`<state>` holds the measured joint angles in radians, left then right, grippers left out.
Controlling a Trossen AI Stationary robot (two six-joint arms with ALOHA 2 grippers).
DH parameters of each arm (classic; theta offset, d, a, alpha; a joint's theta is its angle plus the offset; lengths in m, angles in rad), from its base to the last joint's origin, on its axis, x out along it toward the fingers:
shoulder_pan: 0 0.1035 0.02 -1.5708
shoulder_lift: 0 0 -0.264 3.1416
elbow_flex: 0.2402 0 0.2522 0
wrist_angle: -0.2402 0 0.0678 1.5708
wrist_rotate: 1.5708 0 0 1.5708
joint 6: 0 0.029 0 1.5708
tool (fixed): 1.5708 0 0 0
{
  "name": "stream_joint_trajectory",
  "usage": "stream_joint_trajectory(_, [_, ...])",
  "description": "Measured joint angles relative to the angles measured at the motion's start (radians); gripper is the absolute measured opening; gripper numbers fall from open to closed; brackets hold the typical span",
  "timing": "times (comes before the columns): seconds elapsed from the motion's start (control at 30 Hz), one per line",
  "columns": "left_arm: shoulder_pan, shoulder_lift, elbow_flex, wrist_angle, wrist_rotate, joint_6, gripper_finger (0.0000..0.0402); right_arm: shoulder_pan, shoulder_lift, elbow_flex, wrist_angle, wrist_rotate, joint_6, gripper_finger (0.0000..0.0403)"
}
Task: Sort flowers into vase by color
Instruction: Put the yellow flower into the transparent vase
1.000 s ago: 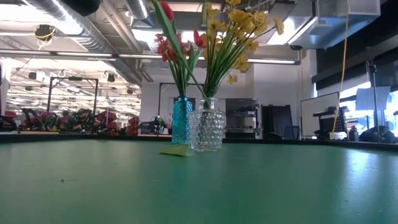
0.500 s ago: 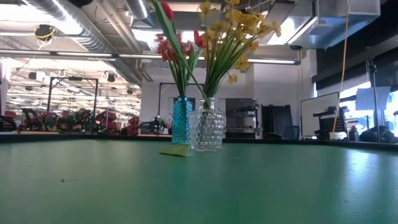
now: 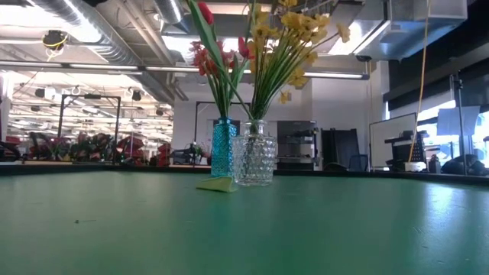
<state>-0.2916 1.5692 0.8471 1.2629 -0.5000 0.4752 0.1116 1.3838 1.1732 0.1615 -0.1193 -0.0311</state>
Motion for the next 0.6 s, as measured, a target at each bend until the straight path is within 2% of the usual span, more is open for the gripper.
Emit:
stream_joint_trajectory(0.1, [0.000,0.000,0.000,0.000,0.001,0.000,0.0000,0.000,0.000,0.000,0.000,0.005,0.000,0.0123])
stream_joint_trajectory(0.3, [0.000,0.000,0.000,-0.006,0.005,-0.001,0.0000,-0.002,0.000,0.000,-0.002,0.012,-0.007,0.0015])
stream_joint_trajectory(0.47, [-0.008,0.000,0.000,-0.012,-0.004,-0.001,0.0000,-0.001,0.001,0.000,-0.003,0.002,-0.010,0.0022])
stream_joint_trajectory(0.6, [-0.020,-0.002,0.000,-0.012,-0.051,0.015,0.0004,-0.001,-0.003,0.000,-0.009,0.019,-0.026,0.0006])
